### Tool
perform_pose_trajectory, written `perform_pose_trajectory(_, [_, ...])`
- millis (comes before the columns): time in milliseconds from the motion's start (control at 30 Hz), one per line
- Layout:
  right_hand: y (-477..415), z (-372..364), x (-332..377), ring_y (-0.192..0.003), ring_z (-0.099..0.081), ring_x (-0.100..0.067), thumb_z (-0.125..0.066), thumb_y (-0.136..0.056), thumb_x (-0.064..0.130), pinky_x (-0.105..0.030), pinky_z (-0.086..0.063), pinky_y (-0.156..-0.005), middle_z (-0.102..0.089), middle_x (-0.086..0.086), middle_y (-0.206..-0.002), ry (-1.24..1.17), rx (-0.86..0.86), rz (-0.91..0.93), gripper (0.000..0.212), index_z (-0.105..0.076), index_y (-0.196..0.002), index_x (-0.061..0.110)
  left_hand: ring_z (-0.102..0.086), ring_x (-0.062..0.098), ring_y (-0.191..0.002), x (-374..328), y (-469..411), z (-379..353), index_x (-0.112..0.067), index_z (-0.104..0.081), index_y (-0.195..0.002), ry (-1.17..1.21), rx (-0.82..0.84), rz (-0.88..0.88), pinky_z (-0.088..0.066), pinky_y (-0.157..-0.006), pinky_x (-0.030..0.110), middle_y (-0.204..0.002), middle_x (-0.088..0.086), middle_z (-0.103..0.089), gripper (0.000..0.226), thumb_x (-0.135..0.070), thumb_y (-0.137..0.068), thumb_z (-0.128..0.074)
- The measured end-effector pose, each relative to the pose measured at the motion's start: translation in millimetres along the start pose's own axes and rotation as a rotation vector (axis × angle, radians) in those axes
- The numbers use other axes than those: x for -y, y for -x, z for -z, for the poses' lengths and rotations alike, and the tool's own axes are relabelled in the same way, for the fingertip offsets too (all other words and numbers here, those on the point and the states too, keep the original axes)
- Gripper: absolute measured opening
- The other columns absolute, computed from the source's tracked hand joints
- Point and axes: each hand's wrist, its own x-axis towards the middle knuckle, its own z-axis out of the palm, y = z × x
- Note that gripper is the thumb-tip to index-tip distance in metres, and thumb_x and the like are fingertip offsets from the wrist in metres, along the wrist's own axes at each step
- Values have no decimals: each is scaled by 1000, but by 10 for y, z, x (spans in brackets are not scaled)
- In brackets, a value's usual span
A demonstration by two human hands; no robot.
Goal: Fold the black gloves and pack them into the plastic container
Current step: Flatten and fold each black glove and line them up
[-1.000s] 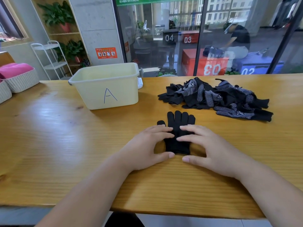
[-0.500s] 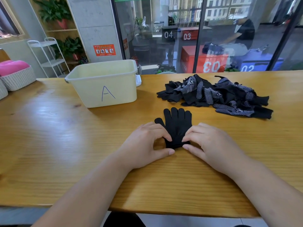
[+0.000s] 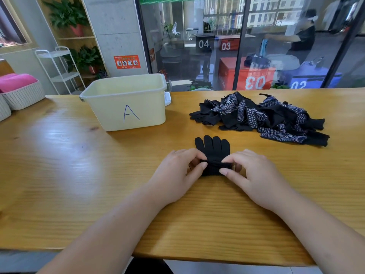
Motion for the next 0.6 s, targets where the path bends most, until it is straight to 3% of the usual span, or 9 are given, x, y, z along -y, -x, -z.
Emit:
perform_pose_trajectory(67, [-2,-13,-8,-94,-56,1,-68,-99,46,-13,-37,-74,-62,26,-94,-86,9,-56,9,-70,-102,38,-63,4,-89,-23,7,14,-33,-69,-111,72,6,57,-41,-84,14,-89,-20,-68,8,-36,-106,-64])
perform_pose_trajectory(167, [-28,-53,-10,-84,-61,-3,-72,-98,44,-18,-40,-69,-67,20,-86,-173,29,-144,9,-69,-106,42,-64,3,-82,-41,-15,13,-33,-69,-108,146,36,133,-41,-74,10,-84,-16,-71,5,-34,-104,-67])
perform_pose_trajectory(333, [-49,-58,15,-83,-59,-6,-82,-87,46,-23,-44,-70,-63,18,-92,-112,-20,-171,23,-68,-105,46,-61,4,-85,0,-57,-33,-41,-60,-108,72,54,190,-47,-76,20,-82,-15,-67,16,-33,-99,-72])
perform_pose_trajectory(400, [-36,-19,17,-92,-56,-3,-84,-86,45,-22,-44,-75,-56,21,-101,-60,-42,-152,20,-71,-101,45,-56,5,-93,12,-63,-39,-40,-64,-106,15,27,133,-46,-81,23,-91,-17,-62,19,-30,-95,-75])
perform_pose_trajectory(467, [-21,2,11,-100,-54,-4,-83,-87,41,-29,-49,-79,-56,24,-107,17,-48,-80,13,-76,-99,43,-53,7,-98,28,-76,-43,-37,-71,-101,-29,3,31,-47,-87,27,-100,-20,-60,17,-23,-93,-78])
perform_pose_trajectory(600, [-10,-8,14,-101,-52,-6,-67,-97,43,-34,-53,-77,-63,29,-109,198,-25,57,16,-81,-104,38,-52,8,-100,63,-72,-70,-32,-79,-107,-185,9,-136,-50,-88,39,-110,-21,-66,17,-21,-99,-69])
